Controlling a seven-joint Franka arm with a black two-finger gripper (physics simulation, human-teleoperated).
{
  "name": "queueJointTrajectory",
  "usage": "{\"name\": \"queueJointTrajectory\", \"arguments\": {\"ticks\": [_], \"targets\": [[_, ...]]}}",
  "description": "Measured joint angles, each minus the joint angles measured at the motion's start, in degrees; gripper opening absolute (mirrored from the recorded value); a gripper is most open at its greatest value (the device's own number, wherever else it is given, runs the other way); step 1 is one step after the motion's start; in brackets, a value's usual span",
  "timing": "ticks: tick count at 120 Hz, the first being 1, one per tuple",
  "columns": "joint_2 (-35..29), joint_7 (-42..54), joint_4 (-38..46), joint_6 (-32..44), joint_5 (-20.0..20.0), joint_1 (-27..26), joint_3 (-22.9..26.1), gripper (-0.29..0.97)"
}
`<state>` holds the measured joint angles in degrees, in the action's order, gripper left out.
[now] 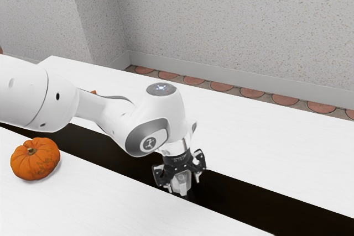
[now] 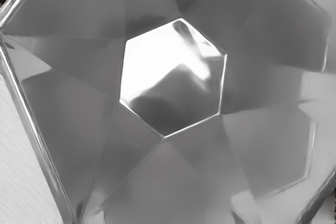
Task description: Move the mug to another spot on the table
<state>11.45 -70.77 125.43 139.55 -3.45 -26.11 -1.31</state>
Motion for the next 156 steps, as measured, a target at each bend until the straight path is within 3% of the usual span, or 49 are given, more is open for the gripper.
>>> {"name": "queueJointTrajectory", "arguments": {"ticks": [23,45,94,156], "targets": [[-0.1,-3.5,0.0,0.2,0.1,0.0,0.0,0.2],[-0.8,-6.1,0.0,-0.2,0.2,0.0,0.0,0.06],[-4.0,-10.4,-0.3,-4.1,5.2,0.0,-0.9,-0.02],[-5.7,-14.1,-0.6,-8.6,12.1,0.2,-9.3,-0.05]]}}
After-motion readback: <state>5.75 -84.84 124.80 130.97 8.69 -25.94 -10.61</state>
